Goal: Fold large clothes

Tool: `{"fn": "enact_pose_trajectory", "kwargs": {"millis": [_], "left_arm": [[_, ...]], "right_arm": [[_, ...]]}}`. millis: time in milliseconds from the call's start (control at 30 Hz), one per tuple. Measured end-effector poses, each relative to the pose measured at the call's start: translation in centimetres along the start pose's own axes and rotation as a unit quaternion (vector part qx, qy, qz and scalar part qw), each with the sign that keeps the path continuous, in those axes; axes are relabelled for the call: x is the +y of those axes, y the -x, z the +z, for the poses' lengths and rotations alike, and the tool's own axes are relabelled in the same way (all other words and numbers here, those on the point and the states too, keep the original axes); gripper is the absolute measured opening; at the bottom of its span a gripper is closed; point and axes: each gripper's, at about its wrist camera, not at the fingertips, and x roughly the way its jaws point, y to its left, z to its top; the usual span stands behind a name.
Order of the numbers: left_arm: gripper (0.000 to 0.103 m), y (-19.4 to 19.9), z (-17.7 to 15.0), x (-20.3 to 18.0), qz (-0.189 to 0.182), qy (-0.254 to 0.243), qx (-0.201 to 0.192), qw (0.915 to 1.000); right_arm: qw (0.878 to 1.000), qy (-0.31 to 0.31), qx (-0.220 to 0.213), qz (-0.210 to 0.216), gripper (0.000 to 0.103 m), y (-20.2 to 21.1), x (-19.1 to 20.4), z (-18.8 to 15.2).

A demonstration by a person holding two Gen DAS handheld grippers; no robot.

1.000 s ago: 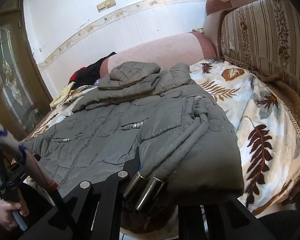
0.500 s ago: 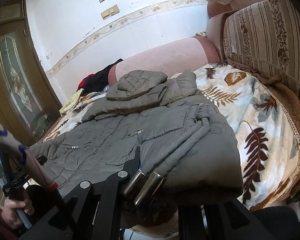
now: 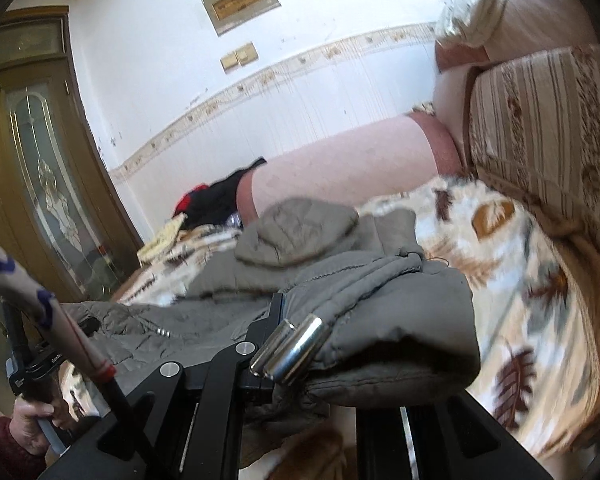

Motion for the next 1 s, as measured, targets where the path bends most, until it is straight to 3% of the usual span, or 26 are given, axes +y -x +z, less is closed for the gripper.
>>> {"fn": "enact_pose_trajectory", "kwargs": {"millis": [267,433,600,633,833,1000], "left_arm": [[0.021,-4.9,10.0,0.2,-0.021,0.028,-0.010,0.9994],[0.025,-11.9,16.4,0.3,-0.021,0.045,0.008,0.9987],[0.042,-18.7,21.0,2.0,-0.025,0.098,0.010,0.9949],[0.049,-19.6,21.6,2.5,-0.028,0.106,0.010,0.9939],[0.052,-23.7,23.6,3.6,0.018,0.084,-0.023,0.9961],[0.052,-27.7,21.9,2.0,-0.008,0.052,0.008,0.9986]], "right_arm": [[1.000,-0.013,-0.026,0.008,0.014,-4.4,-0.7,9.1],[1.000,-0.021,-0.023,-0.001,0.014,-9.9,-2.3,14.8],[0.999,-0.028,-0.001,-0.034,0.014,-18.4,-4.8,19.4],[0.999,-0.030,0.005,-0.043,0.014,-20.1,-5.6,20.0],[0.993,-0.044,0.051,-0.101,0.014,-30.9,-10.7,21.0],[0.984,-0.060,0.100,-0.133,0.016,-37.6,-13.9,18.7]]}}
